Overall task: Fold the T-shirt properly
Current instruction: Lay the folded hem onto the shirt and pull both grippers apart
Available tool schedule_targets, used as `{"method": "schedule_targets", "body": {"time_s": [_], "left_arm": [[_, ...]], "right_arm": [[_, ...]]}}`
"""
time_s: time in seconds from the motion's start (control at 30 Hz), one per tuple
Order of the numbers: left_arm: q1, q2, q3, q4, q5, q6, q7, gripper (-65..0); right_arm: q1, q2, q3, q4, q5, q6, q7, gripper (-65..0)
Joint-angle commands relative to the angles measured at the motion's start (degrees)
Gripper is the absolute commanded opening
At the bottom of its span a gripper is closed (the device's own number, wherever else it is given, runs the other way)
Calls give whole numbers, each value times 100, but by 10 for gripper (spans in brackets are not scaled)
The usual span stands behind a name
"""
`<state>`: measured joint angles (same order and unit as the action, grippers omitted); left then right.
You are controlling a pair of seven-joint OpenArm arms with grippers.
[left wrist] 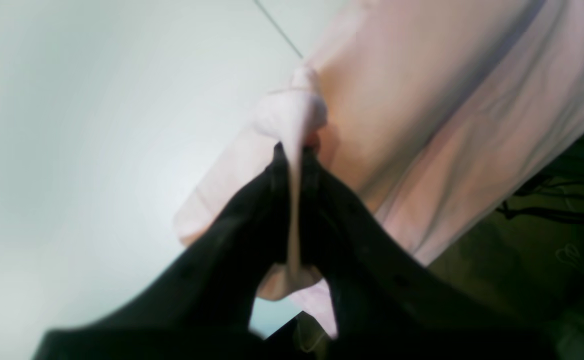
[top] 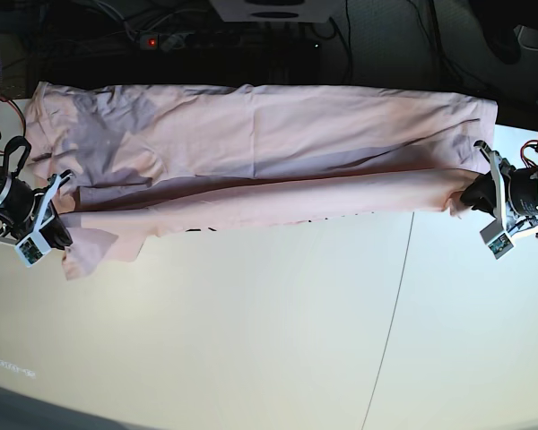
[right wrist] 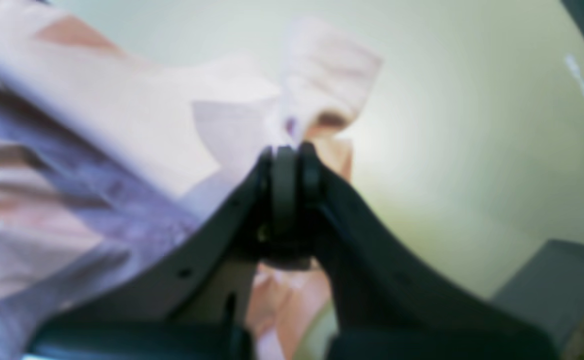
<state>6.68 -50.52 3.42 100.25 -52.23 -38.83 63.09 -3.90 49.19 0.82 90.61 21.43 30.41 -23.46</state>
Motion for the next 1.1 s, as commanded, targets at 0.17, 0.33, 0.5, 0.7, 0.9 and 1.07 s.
{"method": "schedule_targets", "body": {"time_s": [0.17, 0.33, 0.5, 0.7, 0.9, 1.07], "left_arm": [[33, -334, -66, 68, 61, -117, -92, -650], [35, -352, -66, 68, -111, -117, 195, -650], [35, -363, -66, 68, -595, -117, 422, -650], [35, -361, -66, 68, -975, -117, 634, -650], [37, -361, -66, 68, -1270, -117, 791, -650], [90, -363, -66, 68, -1318, -117, 785, -648]], "right_arm": [[-264, 258, 420, 98, 66, 238, 66, -650], [-656, 254, 754, 144, 109, 238, 72, -650], [-1139, 247, 1178, 278, 306, 238, 50, -650], [-1578, 186, 1344, 284, 343, 238, 50, -650], [-1790, -85, 1344, 280, 343, 236, 39, -650], [-1788, -369, 1342, 275, 350, 236, -76, -650]]}}
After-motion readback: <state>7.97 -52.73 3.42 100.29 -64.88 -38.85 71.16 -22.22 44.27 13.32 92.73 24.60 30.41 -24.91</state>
